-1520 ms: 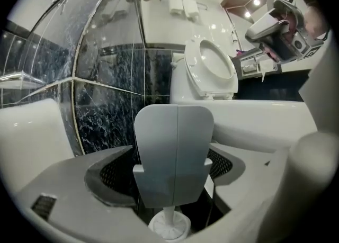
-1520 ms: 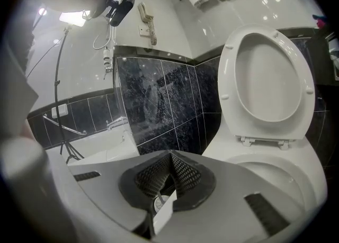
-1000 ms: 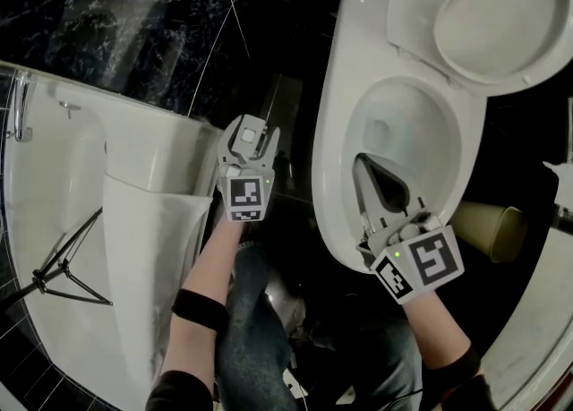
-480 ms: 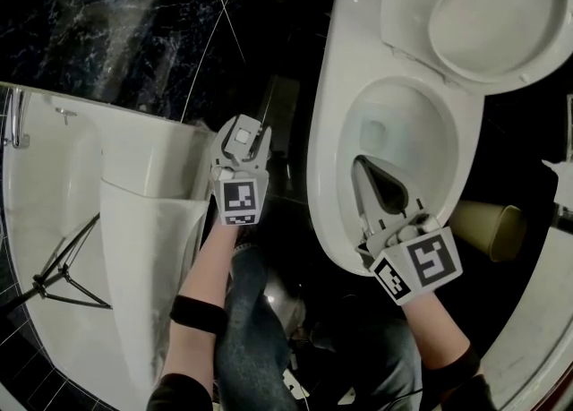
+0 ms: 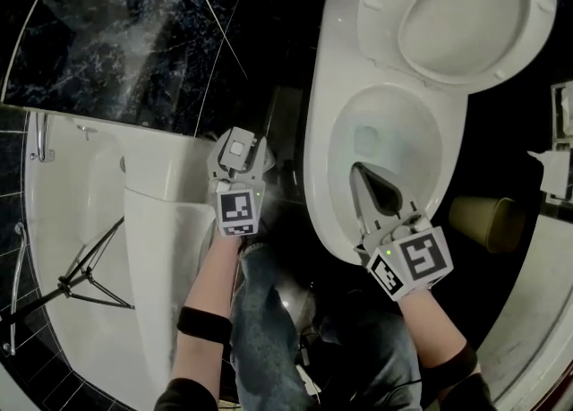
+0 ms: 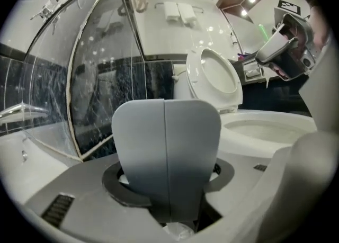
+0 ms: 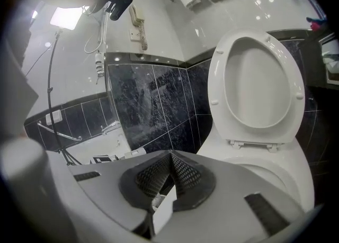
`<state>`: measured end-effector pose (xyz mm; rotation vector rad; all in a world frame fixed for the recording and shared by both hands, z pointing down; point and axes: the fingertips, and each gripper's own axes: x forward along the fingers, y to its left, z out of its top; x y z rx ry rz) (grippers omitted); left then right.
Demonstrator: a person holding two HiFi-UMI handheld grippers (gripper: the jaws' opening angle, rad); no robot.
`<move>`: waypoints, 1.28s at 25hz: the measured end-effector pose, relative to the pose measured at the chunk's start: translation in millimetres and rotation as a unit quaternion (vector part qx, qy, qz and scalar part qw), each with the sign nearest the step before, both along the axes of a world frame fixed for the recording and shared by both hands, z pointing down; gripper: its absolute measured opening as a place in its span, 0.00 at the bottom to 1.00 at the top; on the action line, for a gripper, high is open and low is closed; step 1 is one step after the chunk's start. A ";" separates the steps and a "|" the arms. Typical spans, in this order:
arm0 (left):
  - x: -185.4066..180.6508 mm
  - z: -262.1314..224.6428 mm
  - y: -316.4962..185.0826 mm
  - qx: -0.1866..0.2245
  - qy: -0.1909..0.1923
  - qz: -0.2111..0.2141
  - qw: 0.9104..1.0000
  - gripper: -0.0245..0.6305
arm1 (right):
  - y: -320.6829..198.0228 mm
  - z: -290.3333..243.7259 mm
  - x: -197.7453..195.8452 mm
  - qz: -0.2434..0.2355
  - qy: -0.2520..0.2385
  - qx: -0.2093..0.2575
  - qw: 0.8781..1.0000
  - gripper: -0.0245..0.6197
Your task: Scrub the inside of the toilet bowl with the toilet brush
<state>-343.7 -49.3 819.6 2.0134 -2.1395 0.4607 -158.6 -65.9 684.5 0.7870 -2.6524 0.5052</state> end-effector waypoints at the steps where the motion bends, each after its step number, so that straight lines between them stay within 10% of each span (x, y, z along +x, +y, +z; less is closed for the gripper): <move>1: 0.2 -10.7 1.4 -0.003 -0.004 0.002 1.000 0.41 | 0.9 -9.2 1.6 0.002 -0.001 -0.002 1.000 0.04; 14: 23.6 -219.8 30.1 -0.018 -0.001 0.011 1.000 0.41 | 10.8 -144.8 39.9 0.028 0.008 -0.015 0.999 0.04; 32: 166.8 -548.9 58.6 0.003 -0.001 0.095 0.995 0.42 | 37.6 -372.9 146.7 0.059 0.018 0.017 0.998 0.04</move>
